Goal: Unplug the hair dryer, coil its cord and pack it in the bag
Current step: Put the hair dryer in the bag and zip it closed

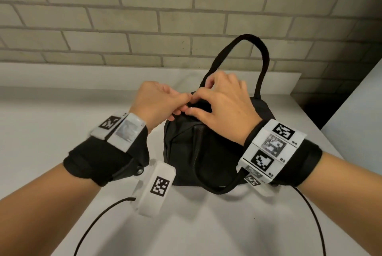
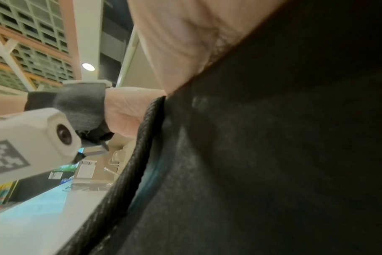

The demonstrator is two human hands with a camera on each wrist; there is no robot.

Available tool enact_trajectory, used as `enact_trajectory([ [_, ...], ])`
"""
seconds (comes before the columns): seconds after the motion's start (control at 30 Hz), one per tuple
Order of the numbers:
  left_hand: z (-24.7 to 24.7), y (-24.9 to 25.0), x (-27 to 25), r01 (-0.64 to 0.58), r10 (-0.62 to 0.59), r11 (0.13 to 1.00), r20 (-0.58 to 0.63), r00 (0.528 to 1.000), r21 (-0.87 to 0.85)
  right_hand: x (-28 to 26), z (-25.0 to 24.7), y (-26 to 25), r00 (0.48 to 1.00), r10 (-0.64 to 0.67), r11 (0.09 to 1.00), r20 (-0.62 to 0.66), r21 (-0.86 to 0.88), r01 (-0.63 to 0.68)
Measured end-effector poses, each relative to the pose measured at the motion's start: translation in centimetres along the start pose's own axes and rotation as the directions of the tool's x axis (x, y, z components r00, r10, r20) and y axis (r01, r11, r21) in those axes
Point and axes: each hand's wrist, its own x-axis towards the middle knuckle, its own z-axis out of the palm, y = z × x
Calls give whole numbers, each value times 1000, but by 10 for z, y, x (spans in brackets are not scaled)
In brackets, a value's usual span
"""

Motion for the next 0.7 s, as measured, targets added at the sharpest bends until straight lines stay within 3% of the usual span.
enact_trajectory([
  [0.1,2,1,-4,-100,109,984,-58,992,146,6,2,-3,999,-20,999,36,39,18],
  [0.2,4,0,-7,-167,177,963,-30,984,213,9,5,-5,994,43,968,101,242,-66],
  [0.47,4,-13,-10,-230,231,973,12,973,-12,15,11,-9,956,155,893,251,378,-244],
  [0.57,-2,-33,-14,-233,233,972,-3,973,-39,17,7,-9,930,188,814,317,479,-328],
  [0.7,-13,-49,-11,-215,220,974,74,973,-65,19,2,-9,924,180,730,338,584,-355],
])
